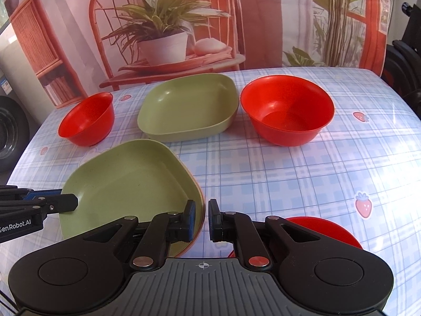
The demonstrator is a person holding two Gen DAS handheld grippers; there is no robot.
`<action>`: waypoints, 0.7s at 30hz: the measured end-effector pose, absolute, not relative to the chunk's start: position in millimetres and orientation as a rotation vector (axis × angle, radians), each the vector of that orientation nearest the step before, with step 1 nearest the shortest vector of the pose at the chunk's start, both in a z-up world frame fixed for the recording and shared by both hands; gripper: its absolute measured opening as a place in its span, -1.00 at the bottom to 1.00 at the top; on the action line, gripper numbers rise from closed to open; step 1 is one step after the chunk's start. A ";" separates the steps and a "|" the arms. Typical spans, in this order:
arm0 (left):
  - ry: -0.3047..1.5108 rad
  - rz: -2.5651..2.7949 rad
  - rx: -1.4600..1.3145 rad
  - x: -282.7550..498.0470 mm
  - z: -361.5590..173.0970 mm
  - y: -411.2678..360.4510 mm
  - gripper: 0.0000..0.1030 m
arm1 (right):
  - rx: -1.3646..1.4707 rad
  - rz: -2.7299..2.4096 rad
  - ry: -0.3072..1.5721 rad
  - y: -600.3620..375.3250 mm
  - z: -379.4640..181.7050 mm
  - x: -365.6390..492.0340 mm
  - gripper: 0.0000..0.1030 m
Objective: Organize plates and bowls
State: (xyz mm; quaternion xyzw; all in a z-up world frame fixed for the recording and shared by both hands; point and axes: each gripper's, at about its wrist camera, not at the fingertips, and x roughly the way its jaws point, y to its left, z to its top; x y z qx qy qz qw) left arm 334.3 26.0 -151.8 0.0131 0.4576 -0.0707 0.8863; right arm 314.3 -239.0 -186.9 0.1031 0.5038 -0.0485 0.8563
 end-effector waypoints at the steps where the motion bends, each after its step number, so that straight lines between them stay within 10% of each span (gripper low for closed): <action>1: 0.948 -0.145 0.024 332.5 -150.8 26.1 -0.73 | 0.217 -0.104 1.054 -239.6 -184.7 312.3 -0.78; 21: 0.903 -0.089 -0.015 319.7 -153.1 36.9 -0.39 | 0.188 -0.121 1.043 -231.0 -178.0 297.5 -0.67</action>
